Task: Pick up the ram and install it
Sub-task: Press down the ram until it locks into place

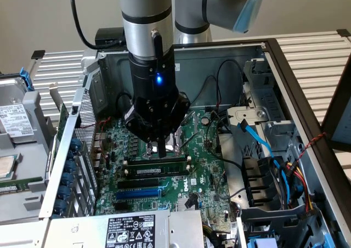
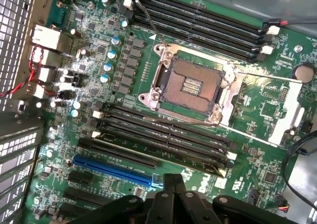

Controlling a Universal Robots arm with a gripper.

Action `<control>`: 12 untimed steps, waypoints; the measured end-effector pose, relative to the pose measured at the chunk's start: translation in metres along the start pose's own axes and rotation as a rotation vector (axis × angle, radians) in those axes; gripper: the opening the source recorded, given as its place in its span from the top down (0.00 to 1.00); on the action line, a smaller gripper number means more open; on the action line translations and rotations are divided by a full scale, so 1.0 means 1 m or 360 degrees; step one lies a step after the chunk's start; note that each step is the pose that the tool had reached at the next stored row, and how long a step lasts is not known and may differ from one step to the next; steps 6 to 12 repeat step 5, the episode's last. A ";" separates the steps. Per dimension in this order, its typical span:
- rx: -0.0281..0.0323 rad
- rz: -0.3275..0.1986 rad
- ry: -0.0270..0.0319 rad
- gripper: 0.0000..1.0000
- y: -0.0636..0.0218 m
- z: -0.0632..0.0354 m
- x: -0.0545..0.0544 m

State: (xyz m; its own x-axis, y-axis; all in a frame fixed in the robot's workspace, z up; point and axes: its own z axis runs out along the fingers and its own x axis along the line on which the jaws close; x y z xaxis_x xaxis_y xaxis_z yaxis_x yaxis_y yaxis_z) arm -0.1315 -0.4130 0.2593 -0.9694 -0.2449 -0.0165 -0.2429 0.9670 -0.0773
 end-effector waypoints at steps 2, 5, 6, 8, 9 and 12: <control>0.00000 0.0000 0.00002 0.90 0.0000 0.0000 0.000; 0.00001 0.0000 0.00002 0.90 0.0000 0.0000 0.000; 0.00001 0.0000 0.00002 0.90 0.0000 0.0000 0.000; 0.00001 0.0000 0.00002 0.90 0.0000 0.0000 0.000; 0.00001 0.0000 0.00002 0.90 0.0000 0.0000 0.000; 0.00001 0.0000 0.00002 0.90 0.0000 0.0000 0.000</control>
